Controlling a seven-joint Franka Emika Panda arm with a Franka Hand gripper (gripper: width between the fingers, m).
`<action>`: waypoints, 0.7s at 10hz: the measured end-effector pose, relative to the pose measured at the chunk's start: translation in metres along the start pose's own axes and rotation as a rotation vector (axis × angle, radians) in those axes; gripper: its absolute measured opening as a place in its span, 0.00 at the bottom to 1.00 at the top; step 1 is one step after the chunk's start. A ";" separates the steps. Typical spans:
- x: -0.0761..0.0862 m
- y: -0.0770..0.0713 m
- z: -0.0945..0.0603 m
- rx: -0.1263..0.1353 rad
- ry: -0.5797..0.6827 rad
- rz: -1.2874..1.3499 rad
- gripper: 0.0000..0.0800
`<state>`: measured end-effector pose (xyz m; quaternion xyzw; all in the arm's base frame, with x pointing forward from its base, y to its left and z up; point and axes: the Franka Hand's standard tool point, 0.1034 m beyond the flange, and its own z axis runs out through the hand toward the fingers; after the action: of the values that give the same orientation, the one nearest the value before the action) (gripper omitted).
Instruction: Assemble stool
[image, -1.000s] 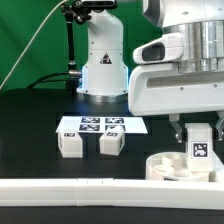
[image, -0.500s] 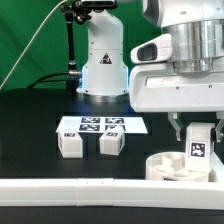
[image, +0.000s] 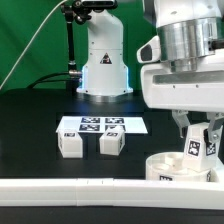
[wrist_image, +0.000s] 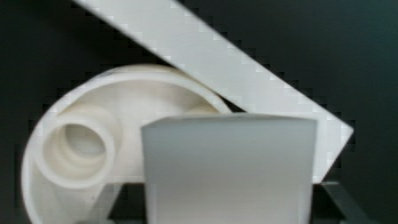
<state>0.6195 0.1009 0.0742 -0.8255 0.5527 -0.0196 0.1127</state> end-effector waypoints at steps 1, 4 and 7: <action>-0.002 0.000 0.000 0.012 -0.015 0.138 0.42; -0.011 -0.001 0.003 0.021 -0.041 0.402 0.43; -0.012 0.000 0.004 0.021 -0.055 0.572 0.43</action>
Offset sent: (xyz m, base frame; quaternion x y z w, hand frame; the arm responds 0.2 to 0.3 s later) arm -0.0042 0.0075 -0.0002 -0.0094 -0.0025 0.2422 0.9702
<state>0.6159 0.1122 0.0715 -0.6351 0.7596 0.0298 0.1372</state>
